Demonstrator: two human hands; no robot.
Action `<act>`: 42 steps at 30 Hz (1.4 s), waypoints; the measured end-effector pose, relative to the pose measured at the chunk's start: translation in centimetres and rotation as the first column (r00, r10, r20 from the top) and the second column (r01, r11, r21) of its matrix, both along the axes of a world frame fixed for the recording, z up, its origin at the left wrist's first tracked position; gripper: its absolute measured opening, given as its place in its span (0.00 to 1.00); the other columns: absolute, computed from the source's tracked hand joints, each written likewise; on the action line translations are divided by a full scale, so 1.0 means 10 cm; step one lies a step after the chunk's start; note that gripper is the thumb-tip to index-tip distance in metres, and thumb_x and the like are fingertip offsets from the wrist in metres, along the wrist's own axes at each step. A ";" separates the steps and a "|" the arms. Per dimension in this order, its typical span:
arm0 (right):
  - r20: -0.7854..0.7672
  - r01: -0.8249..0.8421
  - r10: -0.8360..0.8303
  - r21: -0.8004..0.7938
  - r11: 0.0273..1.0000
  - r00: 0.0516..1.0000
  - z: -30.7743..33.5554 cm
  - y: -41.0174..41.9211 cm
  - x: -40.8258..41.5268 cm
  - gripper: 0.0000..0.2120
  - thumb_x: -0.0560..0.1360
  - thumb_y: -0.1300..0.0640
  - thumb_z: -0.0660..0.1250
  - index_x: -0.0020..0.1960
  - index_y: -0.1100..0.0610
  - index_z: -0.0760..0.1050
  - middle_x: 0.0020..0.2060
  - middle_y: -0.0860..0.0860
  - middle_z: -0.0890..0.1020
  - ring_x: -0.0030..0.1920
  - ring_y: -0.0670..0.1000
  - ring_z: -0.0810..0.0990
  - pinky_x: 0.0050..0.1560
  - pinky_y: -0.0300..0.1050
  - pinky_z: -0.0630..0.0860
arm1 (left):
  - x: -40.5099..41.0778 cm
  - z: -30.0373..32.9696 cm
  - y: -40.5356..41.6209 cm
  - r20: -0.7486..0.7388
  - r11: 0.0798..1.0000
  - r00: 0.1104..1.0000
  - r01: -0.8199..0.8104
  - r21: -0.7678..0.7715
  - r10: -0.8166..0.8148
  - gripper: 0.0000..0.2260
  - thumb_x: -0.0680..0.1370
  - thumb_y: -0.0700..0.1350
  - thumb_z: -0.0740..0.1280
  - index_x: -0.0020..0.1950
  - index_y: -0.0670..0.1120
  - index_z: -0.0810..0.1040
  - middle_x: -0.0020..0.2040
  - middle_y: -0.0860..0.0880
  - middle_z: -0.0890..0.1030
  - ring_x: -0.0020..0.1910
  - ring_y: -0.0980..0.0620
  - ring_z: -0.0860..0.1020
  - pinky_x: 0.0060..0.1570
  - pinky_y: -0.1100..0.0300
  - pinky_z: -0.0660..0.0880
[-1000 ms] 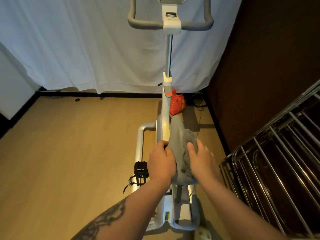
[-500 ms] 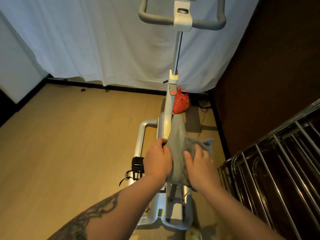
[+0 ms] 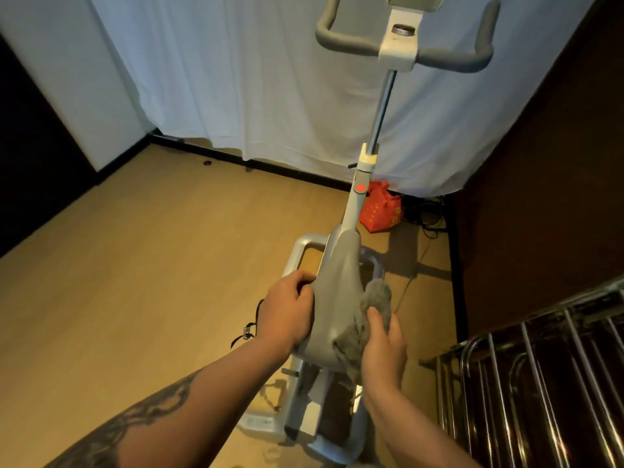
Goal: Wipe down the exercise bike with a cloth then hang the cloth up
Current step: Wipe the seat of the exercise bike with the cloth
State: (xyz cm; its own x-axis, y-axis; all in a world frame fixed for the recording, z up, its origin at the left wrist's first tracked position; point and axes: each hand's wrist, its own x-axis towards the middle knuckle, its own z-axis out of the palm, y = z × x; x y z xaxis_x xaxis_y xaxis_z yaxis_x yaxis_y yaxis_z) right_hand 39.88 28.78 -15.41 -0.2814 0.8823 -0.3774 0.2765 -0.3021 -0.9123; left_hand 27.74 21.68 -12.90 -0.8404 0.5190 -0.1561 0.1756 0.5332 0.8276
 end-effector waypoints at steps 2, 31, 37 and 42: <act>-0.037 -0.064 0.061 -0.092 0.994 0.997 0.01 -0.03 0.07 0.21 0.79 0.43 0.60 0.71 0.46 0.67 0.61 0.50 0.77 0.60 0.54 0.76 0.62 0.58 0.75 | 0.05 0.02 0.02 -0.130 0.992 0.991 0.003 -0.123 -0.019 0.12 0.79 0.45 0.56 0.52 0.57 0.77 0.48 0.56 0.81 0.50 0.52 0.76 0.56 0.53 0.71; 0.748 -0.878 0.468 0.343 0.335 0.471 0.14 1.15 -1.27 0.21 0.80 0.44 0.52 0.63 0.55 0.74 0.64 0.55 0.71 0.66 0.59 0.64 0.64 0.54 0.65 | 0.40 0.01 0.15 -0.195 0.864 0.846 -0.503 0.017 0.496 0.10 0.78 0.42 0.60 0.48 0.53 0.79 0.48 0.58 0.80 0.48 0.55 0.76 0.43 0.58 0.69; 0.844 -0.950 0.441 0.240 0.200 0.306 0.30 1.23 -1.31 0.18 0.78 0.46 0.54 0.52 0.56 0.77 0.56 0.56 0.76 0.61 0.59 0.69 0.58 0.53 0.67 | 0.38 0.06 0.16 -0.210 0.881 0.861 -0.474 -0.005 0.462 0.09 0.78 0.42 0.60 0.46 0.52 0.79 0.43 0.59 0.77 0.46 0.55 0.74 0.42 0.57 0.69; 0.893 -0.938 0.380 0.315 -0.143 0.242 0.24 1.02 -1.11 0.20 0.79 0.43 0.50 0.55 0.50 0.79 0.56 0.51 0.78 0.63 0.55 0.69 0.72 0.60 0.53 | 0.40 0.06 0.15 -0.220 0.883 0.861 -0.469 0.006 0.459 0.09 0.78 0.41 0.61 0.45 0.52 0.79 0.43 0.58 0.77 0.45 0.56 0.73 0.41 0.57 0.68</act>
State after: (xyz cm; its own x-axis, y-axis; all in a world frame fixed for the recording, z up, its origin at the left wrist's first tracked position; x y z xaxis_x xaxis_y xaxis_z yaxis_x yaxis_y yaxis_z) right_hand 28.82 38.99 -12.99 -0.9892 0.1117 -0.0945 0.1244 0.9821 -0.1415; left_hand 31.70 23.13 -12.28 -0.9977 0.0578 0.0355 0.0641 0.6328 0.7717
